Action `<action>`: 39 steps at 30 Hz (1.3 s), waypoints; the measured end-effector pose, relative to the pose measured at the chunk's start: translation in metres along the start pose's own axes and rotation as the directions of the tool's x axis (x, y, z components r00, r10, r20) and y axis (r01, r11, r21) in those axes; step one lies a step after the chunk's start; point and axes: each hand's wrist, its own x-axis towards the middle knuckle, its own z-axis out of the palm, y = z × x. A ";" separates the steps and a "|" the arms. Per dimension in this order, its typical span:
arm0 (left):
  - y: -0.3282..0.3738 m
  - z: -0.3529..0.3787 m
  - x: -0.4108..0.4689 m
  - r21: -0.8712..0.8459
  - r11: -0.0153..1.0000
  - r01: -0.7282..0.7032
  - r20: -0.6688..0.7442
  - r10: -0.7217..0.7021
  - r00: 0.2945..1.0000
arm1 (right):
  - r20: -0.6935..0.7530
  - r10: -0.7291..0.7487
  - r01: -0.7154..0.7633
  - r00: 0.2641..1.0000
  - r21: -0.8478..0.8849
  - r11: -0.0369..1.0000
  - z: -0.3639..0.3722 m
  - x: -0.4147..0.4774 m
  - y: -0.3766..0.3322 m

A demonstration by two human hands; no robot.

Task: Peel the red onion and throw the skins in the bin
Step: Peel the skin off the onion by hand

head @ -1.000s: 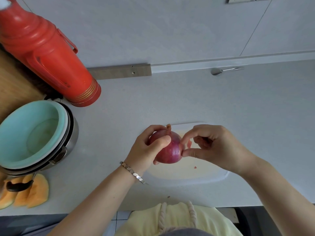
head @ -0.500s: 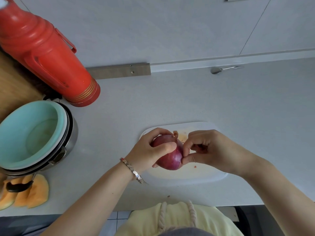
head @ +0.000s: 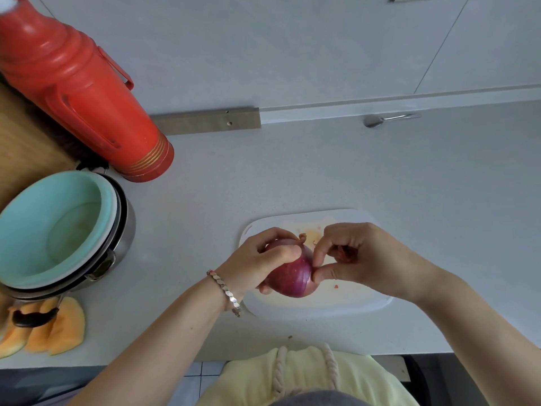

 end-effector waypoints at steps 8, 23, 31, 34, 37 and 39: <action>-0.004 -0.001 0.005 -0.232 0.965 0.119 0.050 -0.110 0.993 | -0.038 -0.096 0.095 0.995 -0.020 0.995 0.005 -0.003 0.008; -0.012 0.002 0.007 -0.222 0.957 0.188 0.100 -0.170 0.980 | -0.065 0.051 -0.033 0.997 0.255 0.966 0.013 0.008 0.011; -0.011 0.003 0.003 -0.325 0.903 0.281 0.148 -0.245 0.958 | -0.032 -0.038 0.041 0.999 0.076 0.996 0.014 0.003 0.014; -0.011 0.002 0.004 -0.499 0.810 0.307 0.165 -0.259 0.952 | -0.102 -0.024 0.051 0.995 0.269 0.962 0.013 -0.002 0.021; -0.010 0.002 0.005 -0.596 0.753 0.279 0.157 -0.232 0.960 | -0.144 0.018 0.075 0.989 0.610 0.789 0.012 -0.007 0.028; -0.011 0.001 0.006 -0.617 0.750 0.240 0.114 -0.216 0.970 | -0.143 0.072 0.060 0.987 0.746 0.663 0.013 -0.007 0.028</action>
